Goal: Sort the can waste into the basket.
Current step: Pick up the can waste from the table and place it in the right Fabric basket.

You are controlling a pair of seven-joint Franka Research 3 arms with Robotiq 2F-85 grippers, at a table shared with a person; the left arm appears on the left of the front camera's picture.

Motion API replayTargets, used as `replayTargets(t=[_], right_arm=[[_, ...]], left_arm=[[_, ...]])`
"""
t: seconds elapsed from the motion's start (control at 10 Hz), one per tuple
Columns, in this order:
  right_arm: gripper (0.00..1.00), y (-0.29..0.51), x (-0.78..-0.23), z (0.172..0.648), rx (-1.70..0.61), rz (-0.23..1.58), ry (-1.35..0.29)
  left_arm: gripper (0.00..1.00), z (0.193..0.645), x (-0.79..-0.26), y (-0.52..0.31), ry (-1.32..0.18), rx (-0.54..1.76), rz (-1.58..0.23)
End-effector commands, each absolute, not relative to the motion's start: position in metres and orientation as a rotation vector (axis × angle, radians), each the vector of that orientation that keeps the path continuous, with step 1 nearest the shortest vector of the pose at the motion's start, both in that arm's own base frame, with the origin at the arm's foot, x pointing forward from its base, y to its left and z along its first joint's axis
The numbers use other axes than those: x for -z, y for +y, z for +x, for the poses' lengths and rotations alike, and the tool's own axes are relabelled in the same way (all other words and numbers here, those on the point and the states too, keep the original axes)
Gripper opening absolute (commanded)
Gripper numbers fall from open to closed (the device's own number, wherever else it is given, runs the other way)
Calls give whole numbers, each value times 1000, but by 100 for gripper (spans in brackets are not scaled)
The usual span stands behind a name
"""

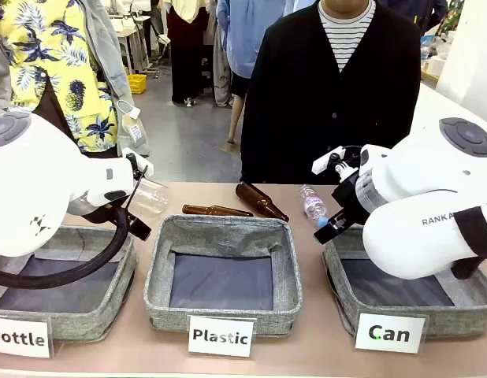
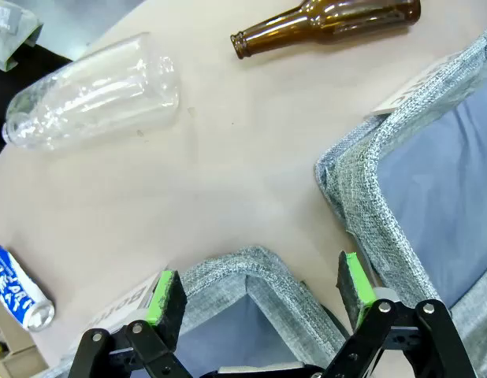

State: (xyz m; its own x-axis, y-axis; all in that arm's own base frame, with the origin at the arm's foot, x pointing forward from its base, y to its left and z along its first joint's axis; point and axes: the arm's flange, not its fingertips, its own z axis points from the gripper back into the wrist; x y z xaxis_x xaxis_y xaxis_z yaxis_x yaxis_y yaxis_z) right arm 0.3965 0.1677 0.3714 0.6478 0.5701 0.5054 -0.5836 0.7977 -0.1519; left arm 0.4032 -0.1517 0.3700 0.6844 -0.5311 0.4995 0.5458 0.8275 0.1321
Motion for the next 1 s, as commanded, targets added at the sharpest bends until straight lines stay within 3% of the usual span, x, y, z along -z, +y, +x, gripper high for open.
replayTargets(t=[0.0, 0.9], right_arm=[[100, 168, -371, 396, -656, 25, -566], [100, 168, -371, 396, -656, 25, -566]], left_arm=[[100, 403, -370, -152, -551, 603, -28], [100, 403, -370, -152, -551, 603, -28]])
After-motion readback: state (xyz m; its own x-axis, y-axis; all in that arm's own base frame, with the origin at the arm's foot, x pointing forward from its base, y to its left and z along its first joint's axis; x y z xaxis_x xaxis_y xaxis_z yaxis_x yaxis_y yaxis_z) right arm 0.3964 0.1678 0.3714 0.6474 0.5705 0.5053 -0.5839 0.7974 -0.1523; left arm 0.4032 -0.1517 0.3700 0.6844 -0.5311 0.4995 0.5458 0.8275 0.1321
